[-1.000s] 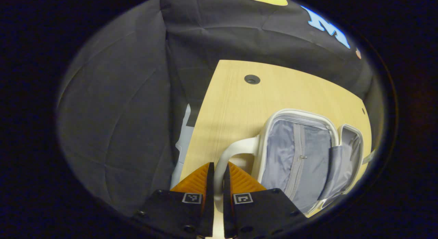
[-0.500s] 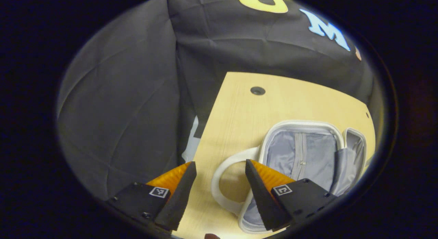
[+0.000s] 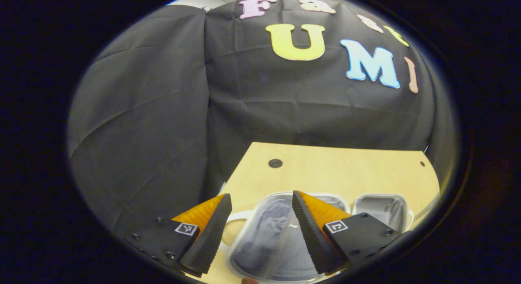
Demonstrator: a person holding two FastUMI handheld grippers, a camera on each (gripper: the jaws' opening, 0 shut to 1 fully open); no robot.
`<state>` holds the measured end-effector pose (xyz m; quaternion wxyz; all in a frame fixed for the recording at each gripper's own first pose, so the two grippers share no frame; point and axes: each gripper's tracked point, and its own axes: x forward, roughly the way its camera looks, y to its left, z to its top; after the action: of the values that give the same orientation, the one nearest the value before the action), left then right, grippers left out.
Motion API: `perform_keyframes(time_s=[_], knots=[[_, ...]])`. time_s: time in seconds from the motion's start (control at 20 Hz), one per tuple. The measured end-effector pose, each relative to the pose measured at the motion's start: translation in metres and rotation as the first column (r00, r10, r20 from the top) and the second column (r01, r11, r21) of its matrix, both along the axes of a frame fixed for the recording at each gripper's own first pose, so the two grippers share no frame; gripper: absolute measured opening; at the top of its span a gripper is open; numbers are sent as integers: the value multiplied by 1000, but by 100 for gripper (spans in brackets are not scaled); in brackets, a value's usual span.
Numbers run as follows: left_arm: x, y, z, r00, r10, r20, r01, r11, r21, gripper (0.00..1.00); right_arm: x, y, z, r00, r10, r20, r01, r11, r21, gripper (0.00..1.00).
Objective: First open the suitcase, pack the skin care products into it, and then close the suitcase.
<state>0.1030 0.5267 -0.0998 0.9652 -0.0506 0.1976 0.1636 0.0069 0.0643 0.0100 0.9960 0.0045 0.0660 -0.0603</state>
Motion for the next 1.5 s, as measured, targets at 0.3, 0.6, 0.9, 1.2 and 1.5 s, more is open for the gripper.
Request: perform_keyframes(time_s=[0.3,0.6,0.9,1.2,1.5], knots=[[10,-141,40,983,-92,159,95,995,-11,97,4,-32,-8,999,52,5,-52,999,15,95],[14,-306,52,917,-266,296,272,962,24,95,3,-55,-19,997,79,3,-79,997,18,95],[-7,-469,27,845,-432,313,429,899,83,95,9,-75,-35,995,98,-13,-97,994,51,95],[-7,-585,-15,771,-550,320,574,818,24,95,16,-89,-50,992,118,-36,-116,991,59,95],[3,-621,-95,781,-580,233,596,803,1,95,20,-105,-67,991,120,-61,-116,991,74,95]])
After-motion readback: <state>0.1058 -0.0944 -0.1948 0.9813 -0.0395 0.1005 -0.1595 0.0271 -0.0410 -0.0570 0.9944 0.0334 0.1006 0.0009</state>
